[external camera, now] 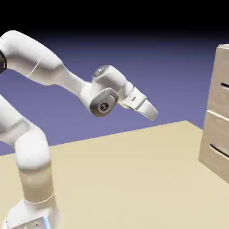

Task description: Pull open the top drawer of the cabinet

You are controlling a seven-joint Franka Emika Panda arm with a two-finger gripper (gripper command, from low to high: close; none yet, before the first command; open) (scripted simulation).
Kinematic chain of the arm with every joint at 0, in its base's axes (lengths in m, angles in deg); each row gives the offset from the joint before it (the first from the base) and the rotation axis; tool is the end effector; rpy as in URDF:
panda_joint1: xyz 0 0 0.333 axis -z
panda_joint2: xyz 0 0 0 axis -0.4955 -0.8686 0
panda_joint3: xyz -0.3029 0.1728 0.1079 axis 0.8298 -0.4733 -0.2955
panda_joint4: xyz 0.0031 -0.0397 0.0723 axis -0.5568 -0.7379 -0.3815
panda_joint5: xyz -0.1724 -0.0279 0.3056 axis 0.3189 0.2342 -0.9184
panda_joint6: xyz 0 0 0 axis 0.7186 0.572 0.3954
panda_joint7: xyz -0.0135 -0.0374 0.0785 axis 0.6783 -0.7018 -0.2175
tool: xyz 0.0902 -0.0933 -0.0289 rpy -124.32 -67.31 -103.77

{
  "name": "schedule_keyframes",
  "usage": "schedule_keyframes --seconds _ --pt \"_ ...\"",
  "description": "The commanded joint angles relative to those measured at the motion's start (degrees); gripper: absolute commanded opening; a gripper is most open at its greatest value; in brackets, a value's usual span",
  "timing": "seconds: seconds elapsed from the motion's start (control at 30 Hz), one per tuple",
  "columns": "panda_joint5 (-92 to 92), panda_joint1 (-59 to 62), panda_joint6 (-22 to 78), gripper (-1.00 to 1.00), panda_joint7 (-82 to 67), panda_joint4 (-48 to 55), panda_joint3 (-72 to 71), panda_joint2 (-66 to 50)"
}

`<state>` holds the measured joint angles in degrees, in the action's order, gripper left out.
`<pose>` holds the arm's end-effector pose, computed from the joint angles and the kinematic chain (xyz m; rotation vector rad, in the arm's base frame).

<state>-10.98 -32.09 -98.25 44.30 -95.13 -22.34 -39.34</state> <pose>0.3489 0.0093 0.5200 -2.5244 0.8233 -1.0915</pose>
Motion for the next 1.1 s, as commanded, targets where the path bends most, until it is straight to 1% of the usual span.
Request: schedule_keyframes --seconds 0.0,1.07 --pt "1.95 -1.41 0.28 0.0 -2.5 0.86 0.99 0.67" --pt "64.29 -46.58 9.38 0.0 -82.23 28.23 32.67 22.09"
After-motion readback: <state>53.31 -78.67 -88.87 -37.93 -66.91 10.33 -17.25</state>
